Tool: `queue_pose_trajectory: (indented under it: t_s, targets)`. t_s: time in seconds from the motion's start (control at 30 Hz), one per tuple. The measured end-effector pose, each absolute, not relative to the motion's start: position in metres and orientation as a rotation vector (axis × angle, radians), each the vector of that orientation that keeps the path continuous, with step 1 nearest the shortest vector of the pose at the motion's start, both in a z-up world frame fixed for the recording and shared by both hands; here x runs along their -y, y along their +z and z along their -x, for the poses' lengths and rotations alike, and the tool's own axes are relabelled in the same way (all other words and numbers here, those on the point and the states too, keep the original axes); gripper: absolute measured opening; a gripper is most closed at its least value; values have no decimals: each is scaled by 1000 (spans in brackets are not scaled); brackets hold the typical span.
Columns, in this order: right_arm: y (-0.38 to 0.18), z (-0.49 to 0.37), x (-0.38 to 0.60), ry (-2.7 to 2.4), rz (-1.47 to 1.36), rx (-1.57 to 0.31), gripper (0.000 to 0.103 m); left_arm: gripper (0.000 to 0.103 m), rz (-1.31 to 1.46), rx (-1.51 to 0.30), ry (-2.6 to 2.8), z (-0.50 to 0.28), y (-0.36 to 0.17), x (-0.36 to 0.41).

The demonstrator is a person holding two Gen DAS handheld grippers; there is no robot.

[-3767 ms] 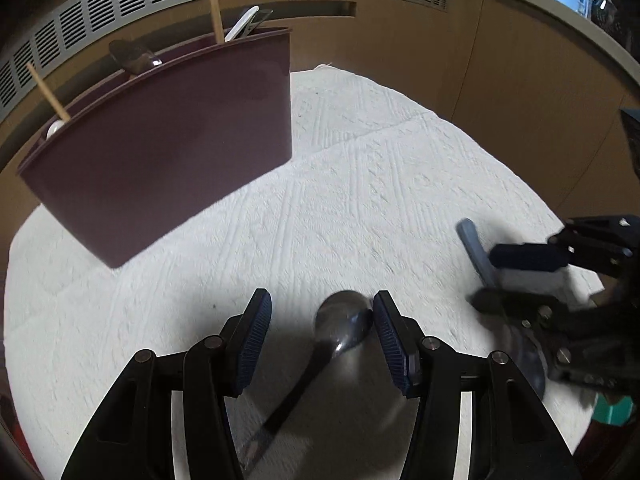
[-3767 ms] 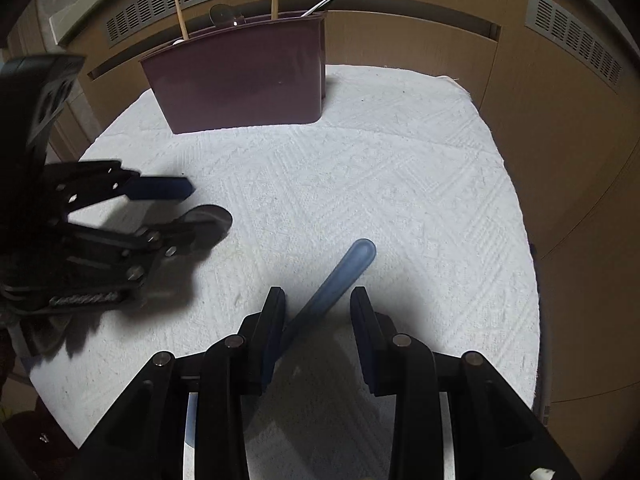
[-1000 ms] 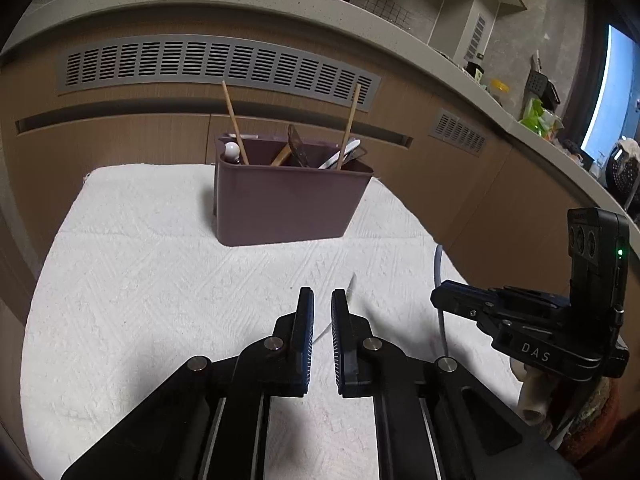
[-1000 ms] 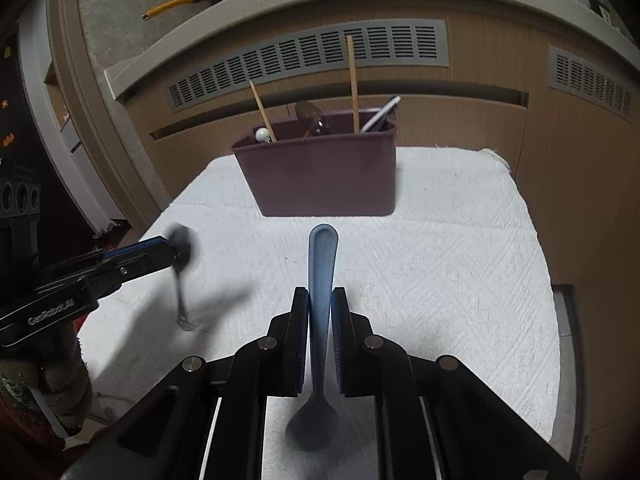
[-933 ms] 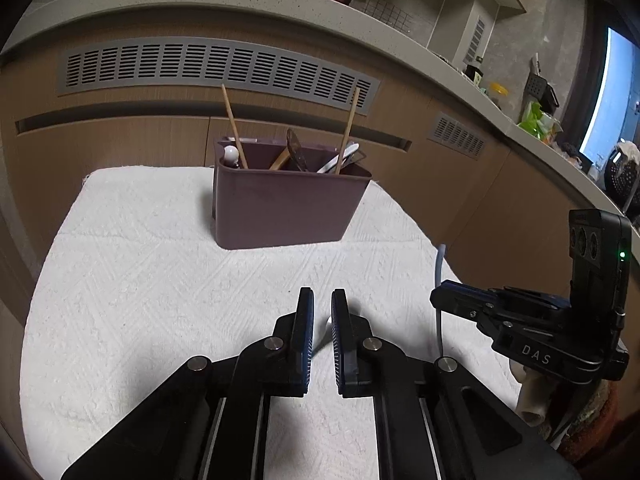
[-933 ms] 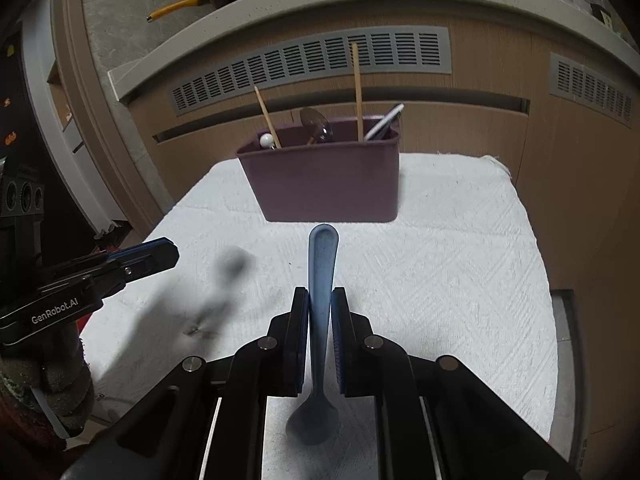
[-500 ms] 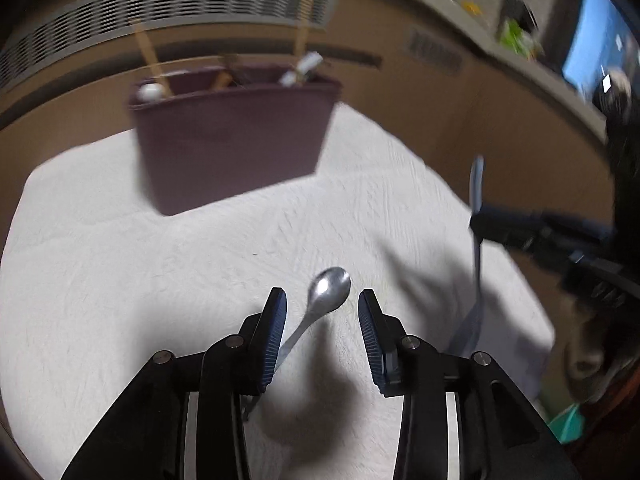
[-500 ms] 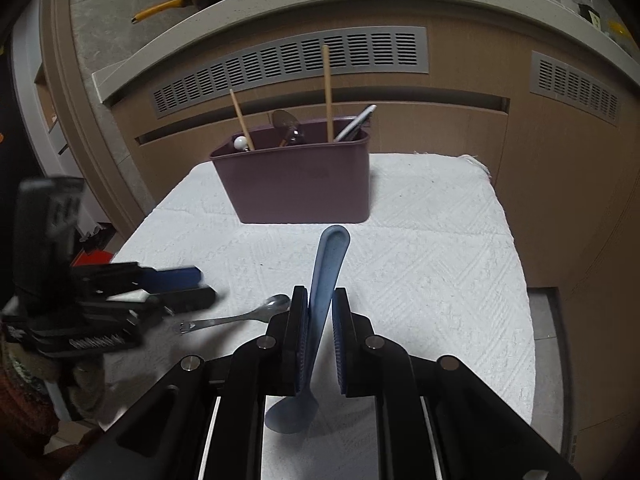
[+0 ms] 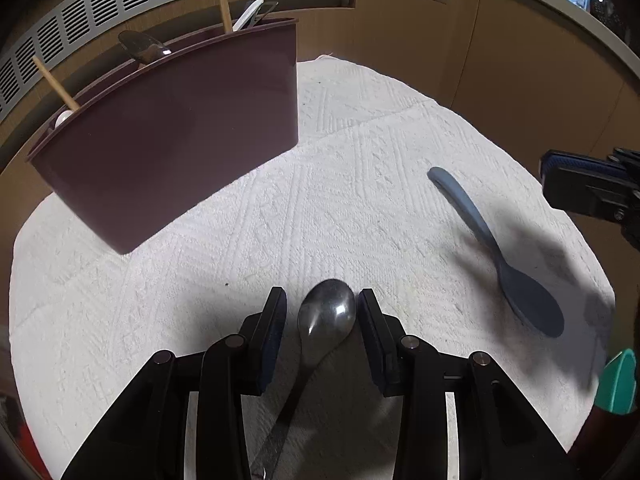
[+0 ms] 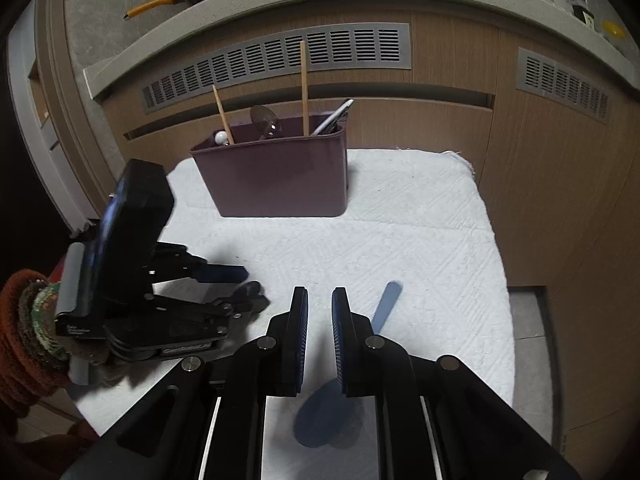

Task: Organize utensils
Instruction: 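Adjust the grip on the metal spoon with the left gripper while the right gripper holds the blue spoon, then lift both spoons over the caddy and open both grippers to drop them in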

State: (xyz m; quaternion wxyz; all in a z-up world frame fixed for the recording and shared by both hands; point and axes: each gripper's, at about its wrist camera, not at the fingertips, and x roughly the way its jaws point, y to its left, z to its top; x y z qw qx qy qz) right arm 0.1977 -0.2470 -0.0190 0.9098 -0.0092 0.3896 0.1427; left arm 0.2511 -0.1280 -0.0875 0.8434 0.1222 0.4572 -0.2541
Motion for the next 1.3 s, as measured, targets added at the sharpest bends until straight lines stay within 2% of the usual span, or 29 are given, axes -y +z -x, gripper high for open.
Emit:
queue_pose_trajectory:
  t_s: [0.03,0.07,0.1,0.13,0.43,0.53,0.6,0.87,1.0,1.3]
  targets:
    - [-22,-200,249,295,15,-822,13,36,-246,-964,-526,-248,-87,126]
    - [-26,-201,252,296,8,-847,18,31,-234,-960,-509,-245,-88,123]
    - [-34,-203,255,288,-7,-880,24,30,-225,-955,-494,-244,-88,121]
    - [-39,-203,258,282,-20,-898,27,30,-198,-951,-474,-241,-88,116]
    - [-80,-245,258,182,-84,-1023,27,30,21,-949,-297,-238,-90,69]
    - [-80,-259,245,148,-23,-1007,26,31,-7,-960,-305,-238,-89,72]
    - [-80,-261,231,156,37,-1003,12,31,-32,-967,-304,-238,-89,75]
    - [-59,-230,222,282,10,-909,11,30,-60,-973,-312,-250,-91,85]
    - [-45,-222,227,306,-40,-869,11,29,33,-950,-323,-246,-88,77]
    - [-6,-204,232,350,-98,-740,11,29,214,-735,-372,-210,-36,49]
